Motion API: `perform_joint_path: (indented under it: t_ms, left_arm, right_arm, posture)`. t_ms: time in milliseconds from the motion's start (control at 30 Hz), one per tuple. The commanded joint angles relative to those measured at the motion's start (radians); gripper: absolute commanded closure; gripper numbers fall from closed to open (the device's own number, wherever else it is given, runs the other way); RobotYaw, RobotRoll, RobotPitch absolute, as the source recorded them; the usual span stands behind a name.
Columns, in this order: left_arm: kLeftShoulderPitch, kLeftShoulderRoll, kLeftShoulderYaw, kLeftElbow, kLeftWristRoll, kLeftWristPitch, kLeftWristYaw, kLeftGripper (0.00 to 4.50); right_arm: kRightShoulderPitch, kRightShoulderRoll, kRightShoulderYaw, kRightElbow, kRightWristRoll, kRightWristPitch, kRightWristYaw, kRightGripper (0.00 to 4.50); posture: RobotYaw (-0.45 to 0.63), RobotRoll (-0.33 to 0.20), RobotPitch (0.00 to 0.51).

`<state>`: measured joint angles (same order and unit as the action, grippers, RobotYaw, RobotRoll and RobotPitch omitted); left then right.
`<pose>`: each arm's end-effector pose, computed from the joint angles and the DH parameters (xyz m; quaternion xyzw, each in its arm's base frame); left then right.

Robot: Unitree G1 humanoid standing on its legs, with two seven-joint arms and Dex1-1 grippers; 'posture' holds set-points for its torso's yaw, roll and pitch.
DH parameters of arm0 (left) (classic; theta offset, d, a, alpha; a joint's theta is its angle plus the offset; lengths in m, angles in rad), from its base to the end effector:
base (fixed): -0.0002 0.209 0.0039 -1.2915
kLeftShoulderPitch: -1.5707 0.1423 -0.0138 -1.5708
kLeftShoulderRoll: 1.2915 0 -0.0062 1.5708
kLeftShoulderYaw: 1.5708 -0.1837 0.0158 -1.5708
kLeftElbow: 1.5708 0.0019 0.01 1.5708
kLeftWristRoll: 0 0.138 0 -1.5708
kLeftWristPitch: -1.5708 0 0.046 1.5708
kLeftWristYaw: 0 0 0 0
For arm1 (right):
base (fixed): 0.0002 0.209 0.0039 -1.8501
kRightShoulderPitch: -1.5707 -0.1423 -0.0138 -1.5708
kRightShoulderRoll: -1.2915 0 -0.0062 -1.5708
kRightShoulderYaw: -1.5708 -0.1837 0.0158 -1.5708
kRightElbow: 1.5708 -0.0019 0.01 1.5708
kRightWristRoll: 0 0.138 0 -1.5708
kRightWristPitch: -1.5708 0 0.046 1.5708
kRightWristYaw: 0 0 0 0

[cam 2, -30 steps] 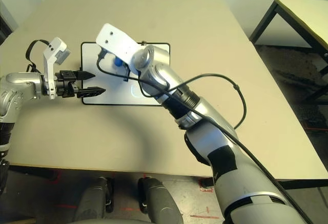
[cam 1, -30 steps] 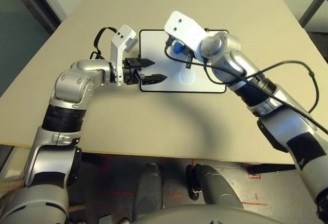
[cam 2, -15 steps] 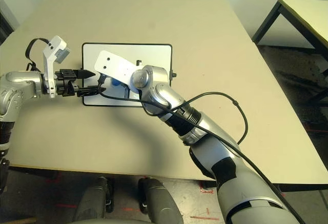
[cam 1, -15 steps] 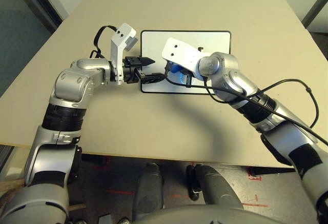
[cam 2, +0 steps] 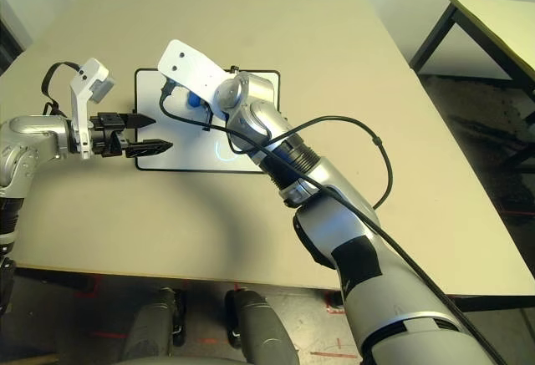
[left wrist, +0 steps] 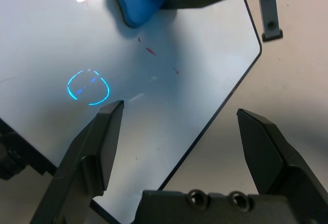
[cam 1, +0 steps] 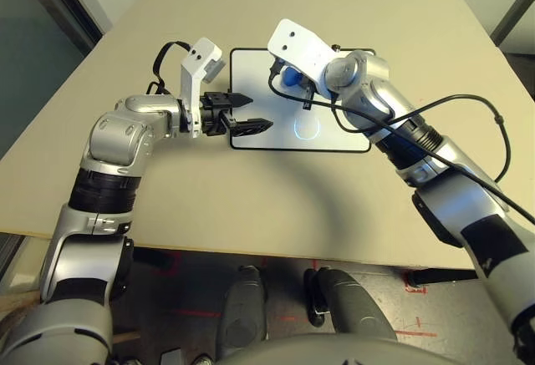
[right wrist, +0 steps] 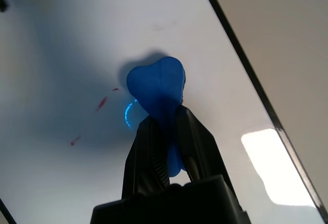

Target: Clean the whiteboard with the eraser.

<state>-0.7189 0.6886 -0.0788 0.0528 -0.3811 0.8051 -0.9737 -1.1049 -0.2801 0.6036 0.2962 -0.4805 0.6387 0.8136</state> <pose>0.2958 0.2254 0.2140 0.1092 0.1516 -0.4570 0.8696 0.3231 -0.0577 0.2342 -0.5500 0.0815 0.3477 0.7550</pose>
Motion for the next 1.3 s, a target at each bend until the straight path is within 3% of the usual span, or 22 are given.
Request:
perform_joint_path:
  t_ms: [33,433,700,833,1033,1300]
  left_arm:
    - [0.001,0.006,-0.011,0.008,0.008,0.000,-0.006,0.00]
    - [0.003,0.009,-0.011,0.013,0.008,-0.004,-0.009,0.00]
    - [-0.005,0.005,-0.009,0.021,0.007,-0.005,-0.009,0.00]
    - [-0.005,0.004,-0.011,0.019,0.006,-0.003,-0.007,0.00]
    - [-0.004,0.003,-0.014,0.010,0.004,0.004,-0.006,0.00]
    - [-0.001,0.004,-0.017,0.002,0.002,0.007,-0.007,0.00]
  right_arm:
    - [0.099,-0.032,0.072,-0.043,-0.032,0.038,0.064,4.14]
    - [0.138,-0.056,0.077,-0.068,-0.084,0.021,0.106,4.14]
    - [-0.041,0.046,-0.059,0.137,-0.024,-0.055,-0.022,4.15]
    - [-0.072,0.063,-0.077,0.161,-0.009,-0.063,-0.024,4.15]
    - [0.061,0.026,-0.001,0.045,-0.050,-0.029,0.046,4.15]
    - [0.232,-0.090,0.087,-0.157,-0.126,0.018,0.157,4.15]
  posture:
    - [0.02,0.000,0.137]
    - [0.02,0.000,0.134]
    - [0.02,0.000,0.133]
    - [0.01,0.000,0.135]
    - [0.01,0.000,0.136]
    - [0.01,0.000,0.132]
